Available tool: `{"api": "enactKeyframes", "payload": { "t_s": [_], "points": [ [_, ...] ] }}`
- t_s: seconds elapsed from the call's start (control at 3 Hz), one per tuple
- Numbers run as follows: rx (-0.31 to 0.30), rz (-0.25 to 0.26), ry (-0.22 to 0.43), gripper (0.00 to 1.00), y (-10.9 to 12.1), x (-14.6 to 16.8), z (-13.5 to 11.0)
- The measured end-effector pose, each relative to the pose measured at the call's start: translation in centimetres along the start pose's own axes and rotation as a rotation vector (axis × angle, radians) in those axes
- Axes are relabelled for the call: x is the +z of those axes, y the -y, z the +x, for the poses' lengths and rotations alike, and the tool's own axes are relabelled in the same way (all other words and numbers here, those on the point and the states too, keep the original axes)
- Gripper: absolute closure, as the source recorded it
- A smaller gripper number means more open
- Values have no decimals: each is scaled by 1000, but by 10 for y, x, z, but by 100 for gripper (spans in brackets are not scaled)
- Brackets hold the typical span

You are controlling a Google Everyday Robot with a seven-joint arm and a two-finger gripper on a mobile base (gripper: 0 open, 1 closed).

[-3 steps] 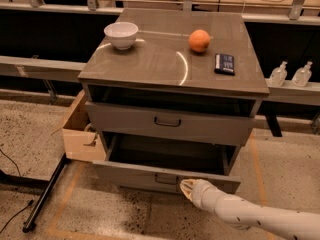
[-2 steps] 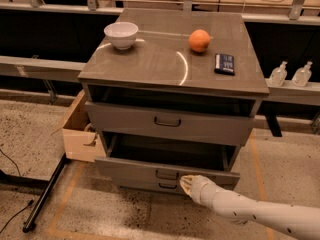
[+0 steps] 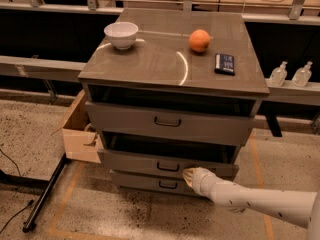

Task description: Close middle drawer

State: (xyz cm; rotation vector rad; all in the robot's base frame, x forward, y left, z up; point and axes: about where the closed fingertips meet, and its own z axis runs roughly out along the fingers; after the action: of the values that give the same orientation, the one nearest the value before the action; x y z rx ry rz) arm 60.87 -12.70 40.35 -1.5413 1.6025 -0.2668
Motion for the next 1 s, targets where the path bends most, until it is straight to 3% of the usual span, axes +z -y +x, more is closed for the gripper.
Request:
{"api": "enactKeyframes", "payload": {
  "t_s": [1.0],
  "points": [
    [-67, -3, -14, 100, 15, 19, 1]
  ]
}}
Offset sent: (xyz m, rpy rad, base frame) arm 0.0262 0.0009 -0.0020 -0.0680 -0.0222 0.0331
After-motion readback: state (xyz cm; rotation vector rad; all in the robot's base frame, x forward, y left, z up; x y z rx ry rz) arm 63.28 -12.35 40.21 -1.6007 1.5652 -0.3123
